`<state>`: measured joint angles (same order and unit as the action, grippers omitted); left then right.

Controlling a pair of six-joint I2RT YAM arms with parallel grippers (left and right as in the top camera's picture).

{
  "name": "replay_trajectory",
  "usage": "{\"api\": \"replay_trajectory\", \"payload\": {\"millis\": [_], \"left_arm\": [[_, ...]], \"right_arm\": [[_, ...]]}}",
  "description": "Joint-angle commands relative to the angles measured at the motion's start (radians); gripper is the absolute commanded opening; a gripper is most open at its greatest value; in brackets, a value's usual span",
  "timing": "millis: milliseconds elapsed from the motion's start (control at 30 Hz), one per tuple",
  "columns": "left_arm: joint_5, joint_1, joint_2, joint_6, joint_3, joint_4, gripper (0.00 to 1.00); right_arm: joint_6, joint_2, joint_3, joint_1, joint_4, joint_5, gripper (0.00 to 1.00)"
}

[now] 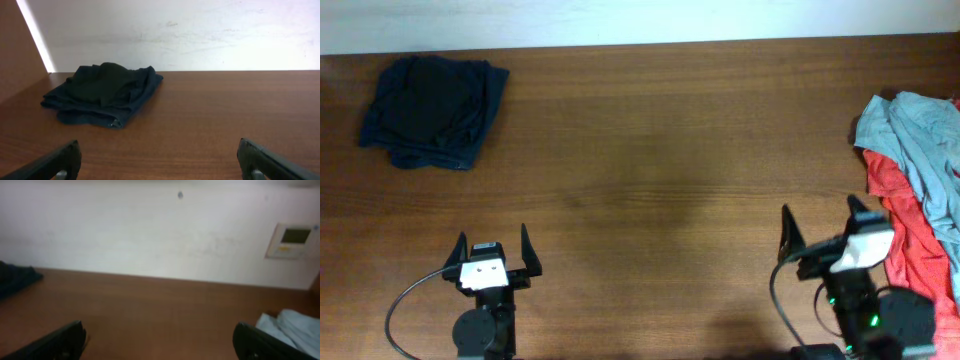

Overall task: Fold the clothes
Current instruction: 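Move the right gripper over the light blue shirt on the right pile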

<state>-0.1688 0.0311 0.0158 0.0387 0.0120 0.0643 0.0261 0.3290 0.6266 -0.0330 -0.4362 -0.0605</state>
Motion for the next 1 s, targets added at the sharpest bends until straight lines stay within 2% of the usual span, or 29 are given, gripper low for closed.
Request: {"api": "replay_trajectory", "payload": {"millis": [0, 267, 433, 567, 700, 967], "left_arm": [[-0.011, -0.004, -0.005, 0.016, -0.003, 0.001, 0.99], [-0.011, -0.004, -0.005, 0.016, -0.003, 0.001, 0.99], [-0.011, -0.004, -0.005, 0.016, -0.003, 0.001, 0.99], [-0.011, -0.004, -0.005, 0.016, -0.003, 0.001, 0.99], [-0.011, -0.004, -0.005, 0.016, -0.003, 0.001, 1.00], [-0.011, -0.004, -0.005, 0.016, -0.003, 0.001, 0.99]], "right_arm": [[-0.009, 0.192, 0.190, 0.007, -0.097, 0.074, 0.99], [0.025, 0.735, 0.765, 0.030, -0.527, 0.124, 0.99], [0.026, 1.060, 1.134, 0.137, -0.761, 0.120, 0.99], [0.025, 1.280, 1.390, 0.240, -0.875, 0.120, 0.98], [0.026, 1.400, 1.515, 0.299, -0.878, 0.129, 0.99], [0.024, 1.552, 1.517, 0.442, -0.761, 0.133, 1.00]]}}
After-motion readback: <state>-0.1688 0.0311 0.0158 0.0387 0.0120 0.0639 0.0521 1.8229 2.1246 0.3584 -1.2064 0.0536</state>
